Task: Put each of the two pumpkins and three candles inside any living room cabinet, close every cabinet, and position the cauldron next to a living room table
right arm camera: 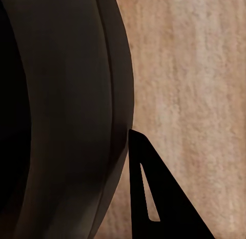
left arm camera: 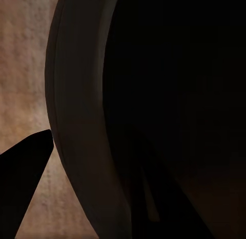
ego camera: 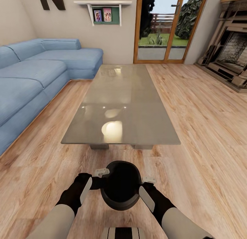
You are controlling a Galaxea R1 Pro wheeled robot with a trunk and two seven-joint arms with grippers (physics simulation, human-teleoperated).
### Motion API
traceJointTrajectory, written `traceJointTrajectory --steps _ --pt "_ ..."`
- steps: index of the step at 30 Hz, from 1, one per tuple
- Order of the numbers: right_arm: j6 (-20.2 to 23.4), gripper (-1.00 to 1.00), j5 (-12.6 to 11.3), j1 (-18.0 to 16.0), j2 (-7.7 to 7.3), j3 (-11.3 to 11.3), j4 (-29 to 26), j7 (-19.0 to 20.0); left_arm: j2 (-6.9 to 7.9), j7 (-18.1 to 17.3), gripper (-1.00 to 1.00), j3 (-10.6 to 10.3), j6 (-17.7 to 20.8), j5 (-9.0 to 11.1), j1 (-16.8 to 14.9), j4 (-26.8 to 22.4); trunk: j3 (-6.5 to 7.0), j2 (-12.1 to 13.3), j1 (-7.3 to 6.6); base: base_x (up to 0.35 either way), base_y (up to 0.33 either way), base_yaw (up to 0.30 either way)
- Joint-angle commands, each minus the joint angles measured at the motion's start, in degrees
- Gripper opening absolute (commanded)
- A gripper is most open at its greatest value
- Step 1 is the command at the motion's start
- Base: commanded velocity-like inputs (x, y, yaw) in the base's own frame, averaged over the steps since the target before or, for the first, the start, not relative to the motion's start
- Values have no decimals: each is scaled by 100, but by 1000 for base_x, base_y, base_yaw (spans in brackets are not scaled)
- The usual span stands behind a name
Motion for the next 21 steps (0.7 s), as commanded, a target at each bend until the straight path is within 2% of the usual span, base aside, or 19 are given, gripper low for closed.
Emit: traceJointTrajectory --steps 1,6,11,14,18,21 --pt "-342 -100 -41 -3 0 -8 -22 331 65 -39 -100 -8 -250 389 4 158 -6 0 68 0 0 0" --pt "-342 -100 -41 -3 0 -8 -22 335 65 -39 -100 -8 -245 389 4 158 38 3 63 0 0 0" --pt "-342 -100 -41 -3 0 -8 -22 333 65 -39 -100 -8 -231 389 4 158 149 9 50 0 0 0" --pt "-342 -100 -41 -3 0 -8 -22 335 65 -39 -100 -8 -232 389 4 158 149 9 50 0 0 0" --pt "-342 -100 -41 -3 0 -8 -22 334 65 -39 -100 -8 -222 389 4 158 238 15 40 0 0 0" --pt "-342 -100 -41 -3 0 -8 -22 334 65 -39 -100 -8 -231 389 4 158 238 15 40 0 0 0"
